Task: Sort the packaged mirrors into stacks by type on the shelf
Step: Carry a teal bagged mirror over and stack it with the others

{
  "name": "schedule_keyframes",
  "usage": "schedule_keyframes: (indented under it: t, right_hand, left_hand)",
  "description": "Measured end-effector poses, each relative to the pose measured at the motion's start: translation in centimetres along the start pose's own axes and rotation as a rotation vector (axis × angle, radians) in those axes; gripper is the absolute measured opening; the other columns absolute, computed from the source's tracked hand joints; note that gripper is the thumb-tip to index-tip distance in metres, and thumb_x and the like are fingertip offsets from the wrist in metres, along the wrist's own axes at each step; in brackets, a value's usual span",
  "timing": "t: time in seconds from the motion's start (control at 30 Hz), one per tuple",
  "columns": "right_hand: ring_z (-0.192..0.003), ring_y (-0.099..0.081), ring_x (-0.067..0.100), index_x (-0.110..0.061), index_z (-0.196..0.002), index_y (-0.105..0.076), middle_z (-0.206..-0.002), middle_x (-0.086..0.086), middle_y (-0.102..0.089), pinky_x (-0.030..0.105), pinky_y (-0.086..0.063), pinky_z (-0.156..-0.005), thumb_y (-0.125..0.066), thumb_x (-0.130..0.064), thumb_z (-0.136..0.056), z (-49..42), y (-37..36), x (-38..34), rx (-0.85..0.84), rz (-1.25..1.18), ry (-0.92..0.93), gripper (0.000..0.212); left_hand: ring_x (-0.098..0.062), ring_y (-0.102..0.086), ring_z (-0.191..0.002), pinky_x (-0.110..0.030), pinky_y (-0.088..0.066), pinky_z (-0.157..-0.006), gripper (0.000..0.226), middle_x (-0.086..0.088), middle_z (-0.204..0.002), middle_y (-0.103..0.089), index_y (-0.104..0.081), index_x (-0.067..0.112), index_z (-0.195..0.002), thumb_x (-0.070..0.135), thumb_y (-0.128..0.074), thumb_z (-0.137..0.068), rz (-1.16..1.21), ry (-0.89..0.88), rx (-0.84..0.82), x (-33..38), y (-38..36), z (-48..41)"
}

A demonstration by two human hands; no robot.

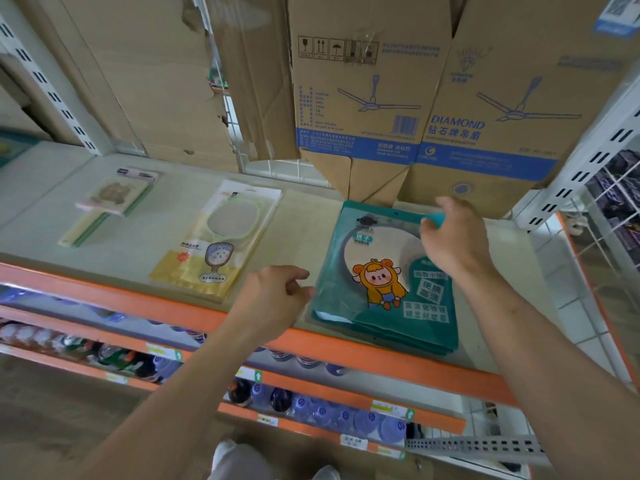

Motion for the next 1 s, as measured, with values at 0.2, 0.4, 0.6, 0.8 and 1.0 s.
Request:
schedule_keyframes:
  t: [0.2,0.4,0.6,0.8,1.0]
  right_hand:
    - [-0.114,-0.055,0.025,-0.015,-0.134,-0.048,-0.132,0.007,-0.054,0.037,-0.046,-0.094,-0.049,-0.027,-0.095,3.2,-2.3,-7.2,-0.184,0.017,0.210,0.041]
    - [-0.121,-0.050,0.027,-0.013,-0.133,-0.050,-0.133,0.009,-0.055,0.035,-0.040,-0.097,-0.051,-0.033,-0.092,5.9,-5.9,-13.6,-0.286,0.049,0.380,0.046]
    - [-0.118,-0.052,0.031,-0.012,-0.128,-0.053,-0.128,0.012,-0.057,0.041,-0.044,-0.097,-0.051,-0.032,-0.091,8.9,-9.4,-19.2,-0.364,0.085,0.454,0.042]
    - [-0.111,-0.055,0.033,-0.009,-0.120,-0.057,-0.121,0.013,-0.060,0.041,-0.047,-0.091,-0.052,-0.030,-0.091,12.4,-12.9,-25.4,-0.402,0.062,0.437,0.036]
    - [-0.122,-0.049,0.028,-0.015,-0.133,-0.050,-0.136,0.008,-0.052,0.038,-0.040,-0.101,-0.053,-0.031,-0.091,16.1,-16.9,-32.8,-0.396,0.031,0.454,0.045]
  left_hand:
    - [-0.015,-0.056,-0.092,-0.027,-0.045,-0.086,0.038,-0.002,-0.106,-0.062,-0.060,0.019,-0.127,0.030,-0.058,-0.090,-0.194,-0.079,0.111,0.2,3.5,0.0]
    - [-0.029,-0.052,-0.116,-0.036,-0.042,-0.095,0.040,-0.009,-0.124,-0.056,-0.058,0.019,-0.128,0.027,-0.055,-0.089,-0.364,-0.038,0.246,-2.0,10.1,0.2]
    - [-0.026,-0.046,-0.123,-0.042,-0.036,-0.104,0.047,-0.006,-0.136,-0.046,-0.046,0.023,-0.138,0.036,-0.051,-0.093,-0.434,0.051,0.292,-7.8,16.6,1.7]
    - [-0.034,-0.048,-0.120,-0.044,-0.038,-0.103,0.047,-0.013,-0.134,-0.050,-0.051,0.018,-0.135,0.032,-0.057,-0.089,-0.444,0.117,0.350,-14.5,22.0,3.6]
    - [-0.033,-0.047,-0.122,-0.047,-0.037,-0.103,0.046,-0.012,-0.129,-0.052,-0.053,0.017,-0.132,0.037,-0.053,-0.091,-0.397,0.152,0.410,-21.4,28.5,5.9]
Point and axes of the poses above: each hand's wrist, its own z-axis away from the middle knuckle, its own y-axis out of the back of the hand, x = y × z, the point moved 9 cm from there along -z, towards the middle knuckle
